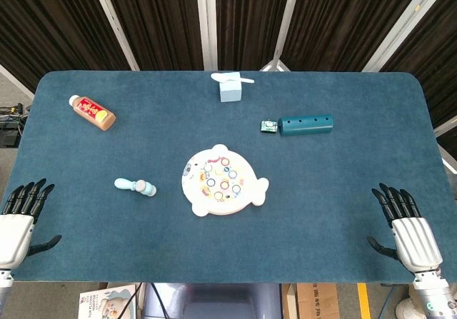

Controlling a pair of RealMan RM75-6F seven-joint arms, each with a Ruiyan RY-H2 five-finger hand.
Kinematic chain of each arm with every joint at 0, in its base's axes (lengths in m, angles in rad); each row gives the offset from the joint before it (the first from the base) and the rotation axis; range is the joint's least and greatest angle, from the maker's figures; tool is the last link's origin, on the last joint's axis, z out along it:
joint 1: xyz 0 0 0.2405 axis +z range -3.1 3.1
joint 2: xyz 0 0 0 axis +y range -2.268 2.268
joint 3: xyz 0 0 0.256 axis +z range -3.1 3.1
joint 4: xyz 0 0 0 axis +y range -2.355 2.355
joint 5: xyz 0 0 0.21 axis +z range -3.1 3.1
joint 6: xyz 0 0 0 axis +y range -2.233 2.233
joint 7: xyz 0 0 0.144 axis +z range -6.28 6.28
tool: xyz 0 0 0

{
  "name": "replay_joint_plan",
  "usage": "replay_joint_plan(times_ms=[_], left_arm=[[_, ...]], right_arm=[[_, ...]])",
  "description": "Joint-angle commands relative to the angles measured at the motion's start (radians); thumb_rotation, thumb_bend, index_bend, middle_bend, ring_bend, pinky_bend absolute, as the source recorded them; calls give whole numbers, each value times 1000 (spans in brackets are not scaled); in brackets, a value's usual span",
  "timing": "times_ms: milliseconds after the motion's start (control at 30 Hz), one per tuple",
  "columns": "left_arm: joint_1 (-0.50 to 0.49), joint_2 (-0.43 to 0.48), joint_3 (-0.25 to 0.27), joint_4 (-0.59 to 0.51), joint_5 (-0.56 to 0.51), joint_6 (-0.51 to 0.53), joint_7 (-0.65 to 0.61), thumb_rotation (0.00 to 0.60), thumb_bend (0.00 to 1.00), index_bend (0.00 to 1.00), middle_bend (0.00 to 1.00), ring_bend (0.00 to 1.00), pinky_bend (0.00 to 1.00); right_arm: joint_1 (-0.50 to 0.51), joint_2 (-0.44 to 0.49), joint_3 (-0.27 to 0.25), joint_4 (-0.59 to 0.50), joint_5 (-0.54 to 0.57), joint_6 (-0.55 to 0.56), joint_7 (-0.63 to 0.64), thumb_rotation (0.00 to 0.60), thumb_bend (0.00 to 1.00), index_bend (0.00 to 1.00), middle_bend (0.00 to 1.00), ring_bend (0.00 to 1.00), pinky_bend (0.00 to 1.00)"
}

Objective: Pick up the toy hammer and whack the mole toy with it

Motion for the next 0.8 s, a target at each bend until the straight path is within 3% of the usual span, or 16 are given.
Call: replay_joint_plan(times_ms=[33, 533, 800], left_arm=[[0, 0, 0, 0, -1, 0, 0, 600, 0, 0, 0, 0, 0], [-12, 3, -4, -6, -14, -25, 15, 600, 0, 0, 0, 0, 0], [-74, 16, -38, -62, -61, -119, 66, 600, 1, 7, 0, 0, 0]], right_arm=[[0, 0, 0, 0, 0, 0, 0, 600, 212, 0, 0, 0, 0], [-2, 4, -2, -7, 4, -4, 5, 600, 212, 0, 0, 0, 0], [-3, 9, 0, -10, 12, -5, 22, 600, 212, 0, 0, 0, 0]])
